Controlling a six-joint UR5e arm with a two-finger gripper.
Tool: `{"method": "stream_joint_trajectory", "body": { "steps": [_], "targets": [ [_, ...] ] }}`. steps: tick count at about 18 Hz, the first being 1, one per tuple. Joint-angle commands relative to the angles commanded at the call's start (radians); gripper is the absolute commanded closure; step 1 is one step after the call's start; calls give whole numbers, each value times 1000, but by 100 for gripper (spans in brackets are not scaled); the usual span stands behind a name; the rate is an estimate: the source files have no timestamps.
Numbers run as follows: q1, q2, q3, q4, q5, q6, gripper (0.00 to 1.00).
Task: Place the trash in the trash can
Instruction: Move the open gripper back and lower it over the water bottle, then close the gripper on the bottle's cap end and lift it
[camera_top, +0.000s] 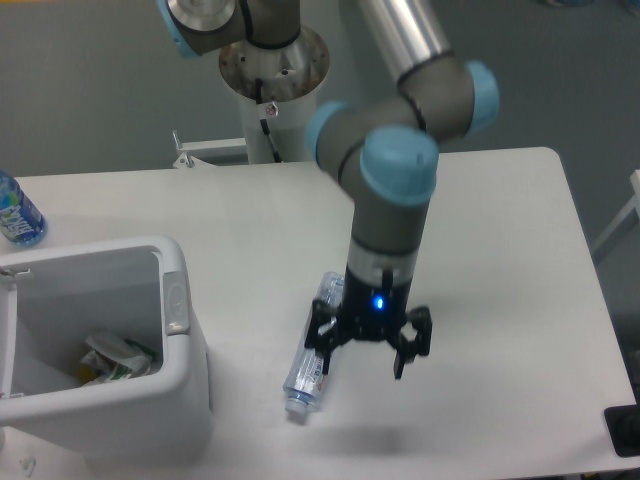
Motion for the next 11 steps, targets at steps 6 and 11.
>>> {"method": "stream_joint_trajectory", "body": {
  "steps": [6,11],
  "targets": [
    [-54,-81,5,2,6,3,0],
    [-84,-106,-5,9,8,9,0]
  ]
}}
